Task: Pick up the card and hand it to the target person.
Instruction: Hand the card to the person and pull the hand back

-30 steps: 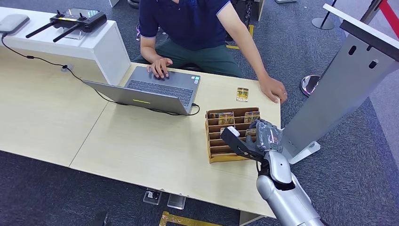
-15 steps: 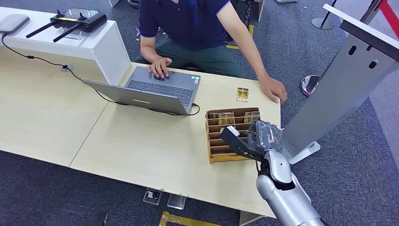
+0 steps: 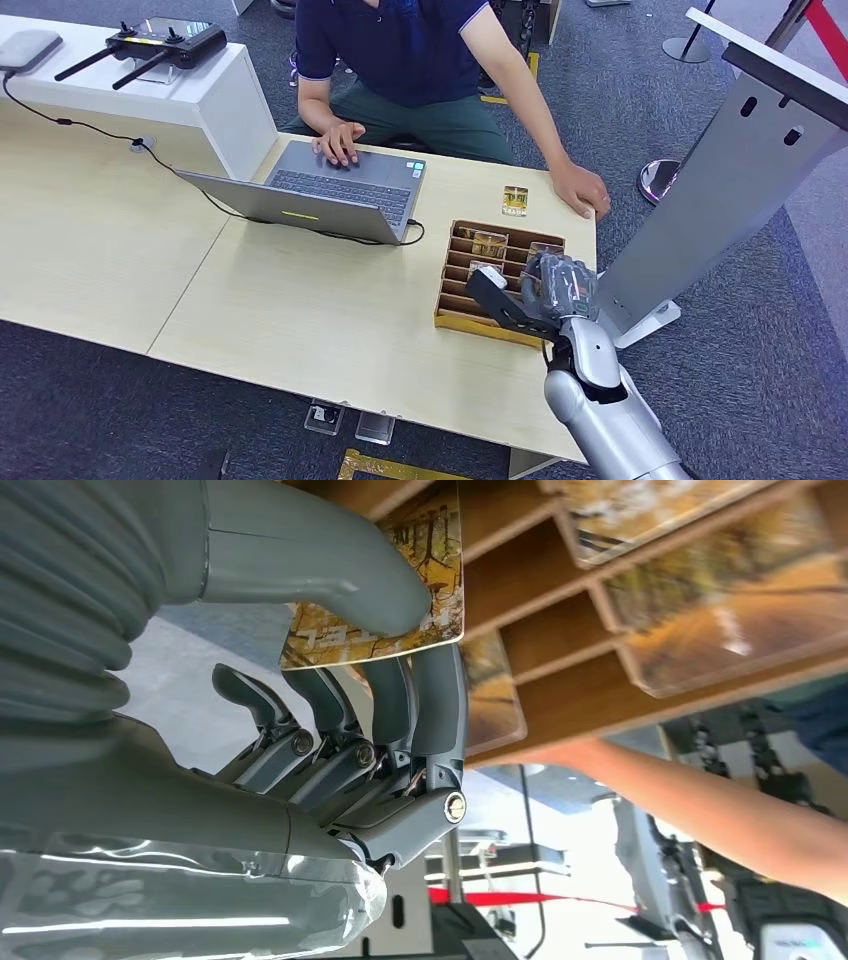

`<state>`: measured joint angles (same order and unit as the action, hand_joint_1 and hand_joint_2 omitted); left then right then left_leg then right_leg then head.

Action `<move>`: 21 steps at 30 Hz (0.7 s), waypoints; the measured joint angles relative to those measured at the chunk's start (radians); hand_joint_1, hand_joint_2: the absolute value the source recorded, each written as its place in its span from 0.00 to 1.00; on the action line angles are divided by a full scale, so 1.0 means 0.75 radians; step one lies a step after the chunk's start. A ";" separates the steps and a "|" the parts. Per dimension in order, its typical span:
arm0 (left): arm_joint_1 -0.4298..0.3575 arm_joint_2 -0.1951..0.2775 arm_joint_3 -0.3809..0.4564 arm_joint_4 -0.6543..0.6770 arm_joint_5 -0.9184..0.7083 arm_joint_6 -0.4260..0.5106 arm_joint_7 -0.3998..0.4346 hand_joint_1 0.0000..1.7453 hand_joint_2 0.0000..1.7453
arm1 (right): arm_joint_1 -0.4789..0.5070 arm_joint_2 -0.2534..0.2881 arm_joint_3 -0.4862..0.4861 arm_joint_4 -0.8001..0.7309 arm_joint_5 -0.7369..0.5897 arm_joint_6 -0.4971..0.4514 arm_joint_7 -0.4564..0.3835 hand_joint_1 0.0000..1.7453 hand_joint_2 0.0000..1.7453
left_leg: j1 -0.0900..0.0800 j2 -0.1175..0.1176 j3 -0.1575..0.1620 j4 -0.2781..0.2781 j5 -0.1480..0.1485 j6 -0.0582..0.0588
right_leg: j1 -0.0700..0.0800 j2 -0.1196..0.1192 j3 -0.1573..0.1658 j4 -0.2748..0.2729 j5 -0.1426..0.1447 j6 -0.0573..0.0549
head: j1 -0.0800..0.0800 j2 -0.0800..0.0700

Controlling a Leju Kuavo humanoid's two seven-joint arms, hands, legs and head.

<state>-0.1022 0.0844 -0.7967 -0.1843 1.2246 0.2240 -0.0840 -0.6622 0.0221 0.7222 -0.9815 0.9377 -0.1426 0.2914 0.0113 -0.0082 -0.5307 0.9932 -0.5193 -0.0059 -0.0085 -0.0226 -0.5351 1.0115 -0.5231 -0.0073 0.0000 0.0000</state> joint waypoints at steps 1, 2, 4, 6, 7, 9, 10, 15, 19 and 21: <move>0.000 -0.001 -0.003 0.000 -0.002 0.000 0.000 0.00 1.00 | -0.030 0.013 0.006 0.020 -0.019 -0.001 -0.008 0.92 1.00 | 0.000 0.001 0.000 0.000 0.000 0.000 | 0.000 0.001 0.000 0.001 0.000 0.000 | 0.000 0.000; 0.000 -0.001 -0.005 0.000 -0.004 0.000 0.001 0.00 1.00 | -0.063 0.029 0.012 0.051 -0.045 -0.006 -0.019 0.92 1.00 | 0.000 0.002 0.000 0.001 -0.001 0.000 | 0.000 0.002 -0.001 0.001 0.000 0.000 | 0.000 0.000; -0.001 -0.003 -0.010 -0.001 -0.007 0.000 0.001 0.00 1.00 | -0.129 0.061 0.024 0.124 -0.087 -0.020 -0.044 0.92 1.00 | 0.000 0.004 0.000 0.002 -0.001 0.000 | 0.000 0.003 -0.002 0.002 0.000 0.000 | 0.000 0.000; -0.002 -0.004 -0.012 -0.001 -0.009 0.000 0.002 0.00 1.00 | -0.180 0.092 0.028 0.201 -0.114 -0.039 -0.071 0.92 1.00 | 0.000 0.003 -0.001 0.002 -0.001 0.000 | 0.000 0.003 -0.002 0.002 0.000 0.000 | 0.000 0.000; -0.003 -0.005 -0.013 -0.001 -0.009 0.000 0.003 0.00 1.00 | -0.207 0.110 0.031 0.245 -0.125 -0.053 -0.085 0.92 1.00 | 0.000 0.003 -0.001 0.001 -0.001 0.000 | 0.000 0.003 -0.002 0.002 0.000 0.000 | 0.000 0.000; -0.005 -0.006 -0.014 -0.001 -0.009 0.001 0.004 0.00 1.00 | -0.266 0.149 0.034 0.351 -0.148 -0.090 -0.116 0.92 1.00 | 0.000 0.002 -0.001 0.001 -0.001 0.000 | 0.000 0.002 -0.001 0.001 0.000 0.000 | 0.000 0.000; -0.005 -0.007 -0.013 -0.001 -0.008 0.001 0.005 0.00 1.00 | -0.293 0.167 0.038 0.399 -0.151 -0.109 -0.126 0.92 1.00 | 0.000 0.002 -0.001 0.001 0.000 0.000 | 0.000 0.002 -0.001 0.001 0.000 0.000 | 0.000 0.000; 0.000 -0.005 -0.016 0.001 -0.008 0.001 0.011 0.00 1.00 | -0.367 0.219 0.039 0.536 -0.160 -0.163 -0.162 0.92 1.00 | 0.000 0.001 -0.001 0.000 0.000 0.000 | 0.000 0.001 -0.001 0.000 0.001 0.000 | 0.000 0.000; -0.001 -0.004 -0.020 0.001 -0.011 0.002 0.018 0.00 1.00 | -0.409 0.249 0.048 0.610 -0.147 -0.191 -0.174 0.92 1.00 | 0.000 0.002 -0.001 0.000 0.000 0.000 | 0.000 0.002 -0.001 0.000 0.001 0.000 | 0.000 0.000; -0.001 -0.005 -0.020 0.001 -0.010 0.002 0.018 0.00 1.00 | -0.423 0.262 0.053 0.638 -0.140 -0.208 -0.180 0.92 1.00 | 0.000 0.003 -0.001 0.001 -0.001 0.000 | 0.000 0.003 -0.003 0.002 0.000 0.000 | 0.000 0.000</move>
<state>-0.1028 0.0809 -0.8116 -0.1834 1.2167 0.2255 -0.0705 -0.9793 0.2183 0.7616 -0.5029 0.8324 -0.2989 0.1567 0.0110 -0.0057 -0.5318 0.9942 -0.5197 -0.0060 -0.0088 -0.0201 -0.5370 1.0129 -0.5228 -0.0074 0.0000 0.0000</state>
